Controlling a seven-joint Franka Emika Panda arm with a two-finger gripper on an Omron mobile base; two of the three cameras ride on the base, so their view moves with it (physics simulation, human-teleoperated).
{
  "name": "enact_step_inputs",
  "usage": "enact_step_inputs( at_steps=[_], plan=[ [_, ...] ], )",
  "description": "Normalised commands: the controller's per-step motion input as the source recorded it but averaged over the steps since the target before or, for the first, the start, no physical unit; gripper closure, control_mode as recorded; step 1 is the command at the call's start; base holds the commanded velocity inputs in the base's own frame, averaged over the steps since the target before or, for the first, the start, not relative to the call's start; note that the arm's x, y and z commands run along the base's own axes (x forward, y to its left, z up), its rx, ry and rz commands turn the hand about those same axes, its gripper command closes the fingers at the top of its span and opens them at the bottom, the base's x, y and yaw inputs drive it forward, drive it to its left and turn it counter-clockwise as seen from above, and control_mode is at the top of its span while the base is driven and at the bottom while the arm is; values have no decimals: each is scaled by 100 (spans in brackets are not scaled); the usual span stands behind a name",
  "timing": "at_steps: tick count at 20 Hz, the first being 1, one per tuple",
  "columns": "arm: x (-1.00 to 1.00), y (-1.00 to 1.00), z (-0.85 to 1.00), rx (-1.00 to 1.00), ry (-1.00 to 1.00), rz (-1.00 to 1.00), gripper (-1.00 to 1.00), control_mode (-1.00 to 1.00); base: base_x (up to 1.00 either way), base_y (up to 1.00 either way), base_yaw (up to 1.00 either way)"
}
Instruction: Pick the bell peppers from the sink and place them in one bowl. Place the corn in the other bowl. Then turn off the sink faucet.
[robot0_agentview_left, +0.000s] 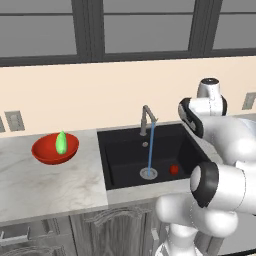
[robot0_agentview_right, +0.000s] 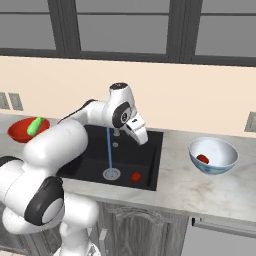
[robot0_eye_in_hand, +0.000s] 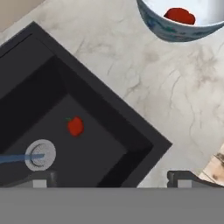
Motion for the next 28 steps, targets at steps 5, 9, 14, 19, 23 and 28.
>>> enact_step_inputs(
  at_steps=[5, 9, 14, 19, 23, 28],
  plan=[
    [0, 0, -44, 0, -9, 39, -100, -100, 0, 0, 0],
    [0, 7, -29, 0, 0, 30, -100, -100, 0, 0, 0],
    [0, 30, -23, -1, 0, 19, -100, -100, 0, 0, 0],
    [0, 34, -25, -3, 0, 11, -100, -100, 0, 0, 0],
    [6, 17, -29, -3, 0, 4, -100, -100, 0, 0, 0],
    [19, 18, -35, -5, 7, 0, -100, -100, 0, 0, 0]
  ],
)
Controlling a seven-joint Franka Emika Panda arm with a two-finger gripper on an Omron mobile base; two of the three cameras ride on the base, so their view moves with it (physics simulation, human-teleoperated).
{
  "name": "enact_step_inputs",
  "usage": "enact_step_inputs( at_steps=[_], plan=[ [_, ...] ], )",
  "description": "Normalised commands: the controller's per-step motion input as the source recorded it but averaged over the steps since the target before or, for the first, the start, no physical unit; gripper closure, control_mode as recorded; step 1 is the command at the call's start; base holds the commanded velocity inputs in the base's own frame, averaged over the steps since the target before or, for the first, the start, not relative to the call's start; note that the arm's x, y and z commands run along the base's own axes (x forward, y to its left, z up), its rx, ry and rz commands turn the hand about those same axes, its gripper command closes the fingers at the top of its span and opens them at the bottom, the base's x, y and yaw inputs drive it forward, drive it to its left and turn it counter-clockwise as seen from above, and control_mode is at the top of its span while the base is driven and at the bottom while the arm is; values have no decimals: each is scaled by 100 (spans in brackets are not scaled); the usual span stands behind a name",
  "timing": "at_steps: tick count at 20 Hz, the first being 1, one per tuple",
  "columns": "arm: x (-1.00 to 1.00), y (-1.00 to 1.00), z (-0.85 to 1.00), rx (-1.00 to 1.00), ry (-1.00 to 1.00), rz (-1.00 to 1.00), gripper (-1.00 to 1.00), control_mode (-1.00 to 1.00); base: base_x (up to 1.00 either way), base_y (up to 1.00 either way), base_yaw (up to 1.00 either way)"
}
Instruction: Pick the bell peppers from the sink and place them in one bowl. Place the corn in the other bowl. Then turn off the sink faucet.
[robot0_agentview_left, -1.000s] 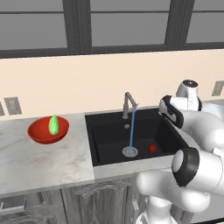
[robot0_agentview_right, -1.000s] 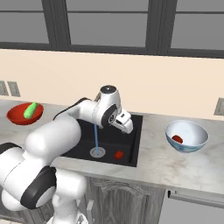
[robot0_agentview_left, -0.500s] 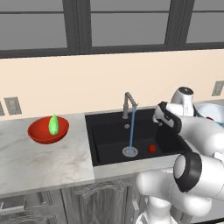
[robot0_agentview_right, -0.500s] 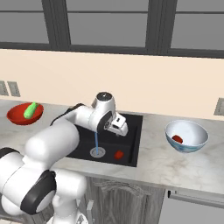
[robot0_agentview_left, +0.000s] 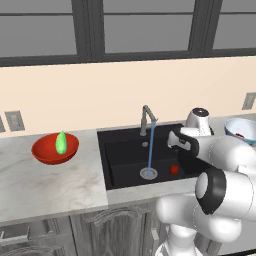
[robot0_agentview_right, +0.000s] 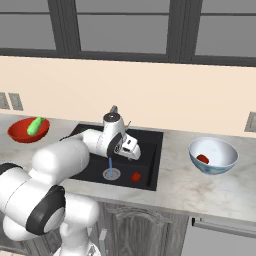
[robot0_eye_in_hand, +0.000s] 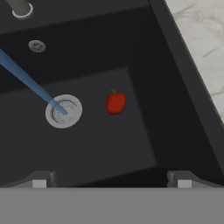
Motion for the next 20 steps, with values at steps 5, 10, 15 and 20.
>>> enact_step_inputs(
  at_steps=[5, 10, 15, 20],
  plan=[
    [20, 13, -37, -4, 9, 0, -100, -100, 0, 0, 0],
    [24, 0, -32, 0, 8, 2, -100, -100, 0, 0, 0],
    [19, 0, -27, 1, 5, 2, -100, -100, 0, 0, 0],
    [24, -3, -33, 0, 4, 0, -100, -100, 0, 0, 0]
  ],
)
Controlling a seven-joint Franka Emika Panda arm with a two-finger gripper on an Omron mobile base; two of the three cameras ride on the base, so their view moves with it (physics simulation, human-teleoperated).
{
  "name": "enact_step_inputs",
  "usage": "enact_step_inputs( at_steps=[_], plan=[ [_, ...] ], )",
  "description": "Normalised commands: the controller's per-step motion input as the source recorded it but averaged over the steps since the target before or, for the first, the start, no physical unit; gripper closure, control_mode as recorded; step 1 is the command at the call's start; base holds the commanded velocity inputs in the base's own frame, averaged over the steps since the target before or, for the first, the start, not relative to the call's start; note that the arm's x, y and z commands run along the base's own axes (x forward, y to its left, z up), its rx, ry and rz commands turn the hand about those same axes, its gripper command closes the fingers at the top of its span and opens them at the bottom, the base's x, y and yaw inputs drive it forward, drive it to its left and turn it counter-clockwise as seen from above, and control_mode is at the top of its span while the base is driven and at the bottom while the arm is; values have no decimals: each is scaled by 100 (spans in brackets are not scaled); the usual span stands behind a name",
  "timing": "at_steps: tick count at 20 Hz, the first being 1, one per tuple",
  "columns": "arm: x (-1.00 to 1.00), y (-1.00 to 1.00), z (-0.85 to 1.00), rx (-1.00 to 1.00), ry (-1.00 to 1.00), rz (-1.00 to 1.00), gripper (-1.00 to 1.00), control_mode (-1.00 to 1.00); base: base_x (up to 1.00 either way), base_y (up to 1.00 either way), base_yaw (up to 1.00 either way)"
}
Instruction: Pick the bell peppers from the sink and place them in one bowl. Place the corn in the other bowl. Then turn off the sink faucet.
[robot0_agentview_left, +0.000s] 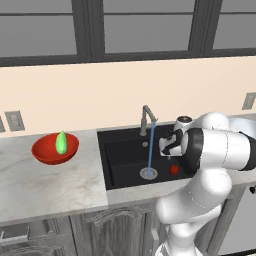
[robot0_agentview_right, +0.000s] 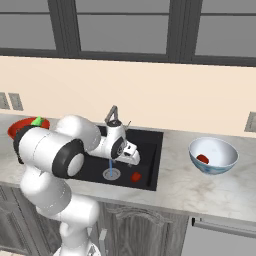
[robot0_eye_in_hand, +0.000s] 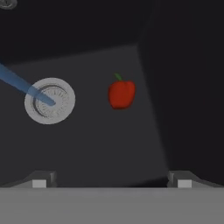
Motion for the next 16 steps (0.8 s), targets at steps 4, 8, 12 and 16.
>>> enact_step_inputs(
  at_steps=[4, 8, 12, 16],
  plan=[
    [19, -7, -34, 0, 2, 0, -100, -100, 0, 0, 0],
    [15, -6, -27, 0, 0, 0, -100, -100, 0, 0, 0],
    [12, -12, -25, 1, 0, 0, -100, -100, 0, 0, 0],
    [8, -8, -26, 0, 0, 0, -100, -100, 0, 0, 0]
  ],
)
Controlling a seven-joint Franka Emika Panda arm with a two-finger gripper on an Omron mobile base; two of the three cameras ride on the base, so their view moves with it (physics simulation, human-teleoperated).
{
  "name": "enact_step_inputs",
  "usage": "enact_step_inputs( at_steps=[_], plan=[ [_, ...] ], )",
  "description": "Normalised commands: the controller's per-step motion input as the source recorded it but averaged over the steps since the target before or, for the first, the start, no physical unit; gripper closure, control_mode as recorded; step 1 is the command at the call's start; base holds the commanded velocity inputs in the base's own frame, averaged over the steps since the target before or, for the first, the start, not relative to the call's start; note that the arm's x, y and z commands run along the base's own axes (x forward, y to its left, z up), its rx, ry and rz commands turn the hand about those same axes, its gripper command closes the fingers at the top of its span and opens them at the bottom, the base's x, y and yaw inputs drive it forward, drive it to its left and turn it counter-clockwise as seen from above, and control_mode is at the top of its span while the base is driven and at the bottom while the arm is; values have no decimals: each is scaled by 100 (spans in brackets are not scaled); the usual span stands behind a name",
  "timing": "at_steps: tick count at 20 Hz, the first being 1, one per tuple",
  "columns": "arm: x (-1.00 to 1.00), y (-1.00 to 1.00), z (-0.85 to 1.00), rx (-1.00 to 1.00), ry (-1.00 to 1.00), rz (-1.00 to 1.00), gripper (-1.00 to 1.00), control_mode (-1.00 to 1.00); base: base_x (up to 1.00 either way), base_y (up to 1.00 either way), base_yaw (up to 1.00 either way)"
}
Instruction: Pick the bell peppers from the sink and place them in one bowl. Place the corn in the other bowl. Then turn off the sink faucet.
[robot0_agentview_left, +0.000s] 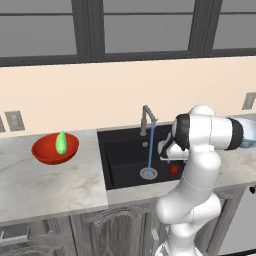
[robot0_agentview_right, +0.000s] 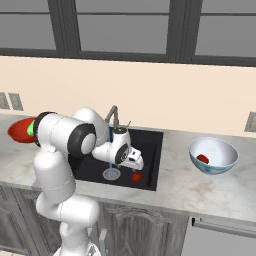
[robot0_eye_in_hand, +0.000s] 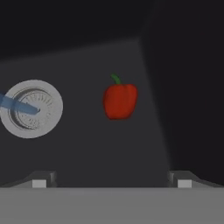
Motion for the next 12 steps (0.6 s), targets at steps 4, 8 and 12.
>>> enact_step_inputs(
  at_steps=[4, 8, 12],
  plan=[
    [7, -5, -27, 0, 0, 0, -100, -100, 0, 0, 0],
    [10, -5, -27, 0, 0, 0, -100, -100, 0, 0, 0],
    [13, -2, -23, 0, 0, 0, -100, -100, 0, 0, 0]
  ],
)
